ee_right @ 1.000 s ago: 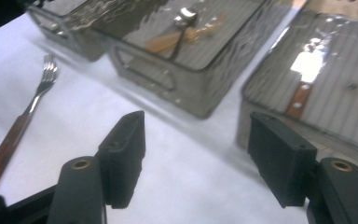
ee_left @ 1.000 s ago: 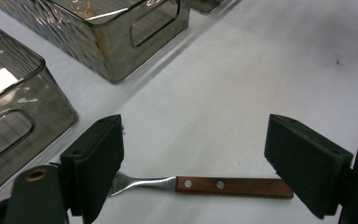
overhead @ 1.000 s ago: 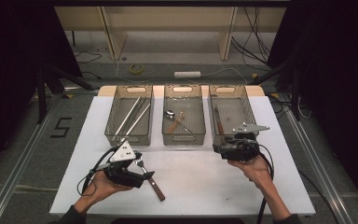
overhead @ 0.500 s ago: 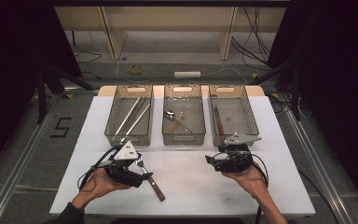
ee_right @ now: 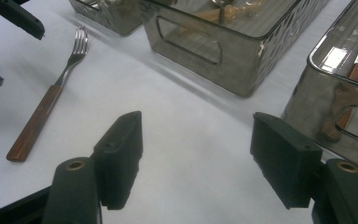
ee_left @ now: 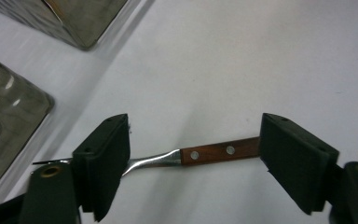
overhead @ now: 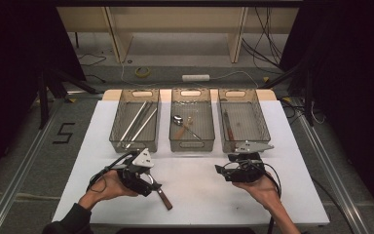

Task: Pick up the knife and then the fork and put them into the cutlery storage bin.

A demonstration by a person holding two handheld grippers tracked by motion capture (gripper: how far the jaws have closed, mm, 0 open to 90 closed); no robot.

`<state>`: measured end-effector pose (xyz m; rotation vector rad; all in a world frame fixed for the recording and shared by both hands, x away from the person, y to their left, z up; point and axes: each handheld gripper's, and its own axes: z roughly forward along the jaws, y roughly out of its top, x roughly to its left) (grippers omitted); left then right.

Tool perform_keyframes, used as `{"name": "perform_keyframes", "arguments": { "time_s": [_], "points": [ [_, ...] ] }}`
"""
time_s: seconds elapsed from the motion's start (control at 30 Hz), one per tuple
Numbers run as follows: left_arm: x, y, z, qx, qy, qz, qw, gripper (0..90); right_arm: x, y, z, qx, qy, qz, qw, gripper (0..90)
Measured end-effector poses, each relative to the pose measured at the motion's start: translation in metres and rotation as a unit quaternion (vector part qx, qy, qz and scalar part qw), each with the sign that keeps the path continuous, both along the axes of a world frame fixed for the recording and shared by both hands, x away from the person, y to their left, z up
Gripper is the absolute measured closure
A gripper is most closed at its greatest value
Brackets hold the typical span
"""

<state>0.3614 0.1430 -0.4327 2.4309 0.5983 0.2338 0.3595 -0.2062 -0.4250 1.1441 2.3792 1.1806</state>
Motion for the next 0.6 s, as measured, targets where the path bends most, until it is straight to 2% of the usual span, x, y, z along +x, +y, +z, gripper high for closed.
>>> {"name": "perform_keyframes", "arguments": {
  "time_s": [0.07, 0.17, 0.33, 0.6],
  "points": [
    [0.004, -0.001, -0.001, 0.001, -0.001, 0.010, 0.9999, 34.8, -0.001, 0.000, 0.000, 0.000, 0.000, 0.001, 1.0000, 35.3],
    [0.011, -0.003, -0.002, -0.003, 0.001, 0.012, 0.9999, 47.3, -0.002, 0.000, 0.001, 0.001, -0.002, 0.002, 1.0000, 35.3],
    [0.021, -0.005, -0.009, 0.013, 0.001, 0.023, 0.9997, 62.8, -0.005, -0.001, 0.002, 0.009, -0.007, 0.004, 0.9999, 33.2],
    [0.031, -0.003, -0.017, 0.029, 0.005, 0.043, 0.9987, 81.0, -0.012, -0.001, 0.003, 0.013, -0.015, 0.008, 0.9998, 30.2]
  ]
}}
